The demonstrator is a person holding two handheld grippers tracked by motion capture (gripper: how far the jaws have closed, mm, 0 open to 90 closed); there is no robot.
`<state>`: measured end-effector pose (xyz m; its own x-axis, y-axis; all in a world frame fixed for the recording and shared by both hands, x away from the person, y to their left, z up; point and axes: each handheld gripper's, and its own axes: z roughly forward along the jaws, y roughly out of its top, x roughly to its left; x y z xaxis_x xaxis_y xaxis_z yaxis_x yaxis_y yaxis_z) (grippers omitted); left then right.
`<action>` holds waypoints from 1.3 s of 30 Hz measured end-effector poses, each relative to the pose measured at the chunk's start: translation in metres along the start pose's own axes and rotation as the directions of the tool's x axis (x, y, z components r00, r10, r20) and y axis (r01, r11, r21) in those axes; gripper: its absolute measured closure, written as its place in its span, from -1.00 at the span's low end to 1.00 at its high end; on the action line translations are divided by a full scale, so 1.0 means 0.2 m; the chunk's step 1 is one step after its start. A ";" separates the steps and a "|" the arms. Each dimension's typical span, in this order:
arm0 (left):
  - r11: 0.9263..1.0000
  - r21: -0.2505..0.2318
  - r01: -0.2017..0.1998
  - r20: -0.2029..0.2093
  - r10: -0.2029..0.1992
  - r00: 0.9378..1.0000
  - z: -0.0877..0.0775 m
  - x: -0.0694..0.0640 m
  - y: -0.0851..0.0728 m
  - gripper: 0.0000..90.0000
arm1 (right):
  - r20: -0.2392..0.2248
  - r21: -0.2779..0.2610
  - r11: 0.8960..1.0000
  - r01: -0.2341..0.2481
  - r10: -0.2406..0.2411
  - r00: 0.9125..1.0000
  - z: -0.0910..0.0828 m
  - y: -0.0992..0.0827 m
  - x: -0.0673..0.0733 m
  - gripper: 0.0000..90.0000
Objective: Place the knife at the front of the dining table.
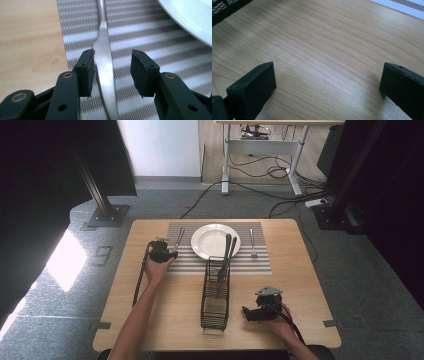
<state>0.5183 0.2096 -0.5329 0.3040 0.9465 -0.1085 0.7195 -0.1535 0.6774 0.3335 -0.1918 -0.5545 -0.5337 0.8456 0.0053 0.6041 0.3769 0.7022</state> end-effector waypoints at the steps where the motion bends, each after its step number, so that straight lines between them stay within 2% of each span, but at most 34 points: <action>1: 1.000 0.000 0.000 0.000 0.000 1.000 0.00 0.00 0.00 0.20 | 0.000 0.000 1.000 0.000 0.000 1.000 0.00 0.00 0.00 -1.00; 2: 1.000 0.013 -0.007 -0.002 0.007 1.000 0.00 0.00 -0.02 0.20 | 0.000 0.000 1.000 0.000 0.000 1.000 0.00 0.00 0.00 -1.00; 3: 1.000 0.006 -0.024 -0.020 0.024 1.000 -0.02 -0.01 -0.05 0.18 | -0.002 0.002 1.000 0.001 -0.001 1.000 0.00 0.00 0.00 -1.00; 9: 0.999 0.002 -0.043 -0.037 0.043 0.998 -0.03 -0.03 -0.08 0.18 | -0.004 0.003 1.000 0.005 -0.005 1.000 0.00 0.00 0.00 -1.00; 13: 0.997 0.006 -0.077 -0.059 0.077 0.995 -0.03 -0.06 -0.09 0.18 | -0.005 0.004 1.000 0.006 -0.006 1.000 0.00 0.00 0.00 -1.00; 16: 0.998 0.003 -0.060 -0.030 0.060 0.998 -0.03 -0.07 -0.09 0.20 | -0.007 0.005 1.000 0.008 -0.008 1.000 0.00 0.00 0.00 -1.00; 18: 0.998 0.005 -0.069 -0.038 0.069 0.997 -0.03 -0.08 -0.09 0.19 | -0.009 0.006 1.000 0.009 -0.009 1.000 0.00 0.00 0.00 -1.00; 21: 0.998 0.002 -0.055 -0.019 0.055 0.998 -0.04 -0.08 -0.09 0.21 | -0.011 0.006 1.000 0.011 -0.011 1.000 0.00 0.00 0.00 -1.00; 31: 0.998 0.004 -0.067 -0.015 0.067 0.998 -0.03 -0.12 -0.09 0.21 | -0.012 0.007 1.000 0.013 -0.013 1.000 -0.01 0.00 0.00 -1.00; 39: 0.998 0.005 -0.067 -0.014 0.068 0.998 -0.03 -0.12 -0.09 0.20 | -0.014 0.007 1.000 0.015 -0.014 1.000 -0.01 0.00 0.00 -1.00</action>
<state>0.4934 0.1923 -0.5379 0.3430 0.9379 -0.0521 0.7006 -0.2185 0.6793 0.3329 -0.1927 -0.5540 -0.5506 0.8347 0.0050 0.6004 0.3919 0.6971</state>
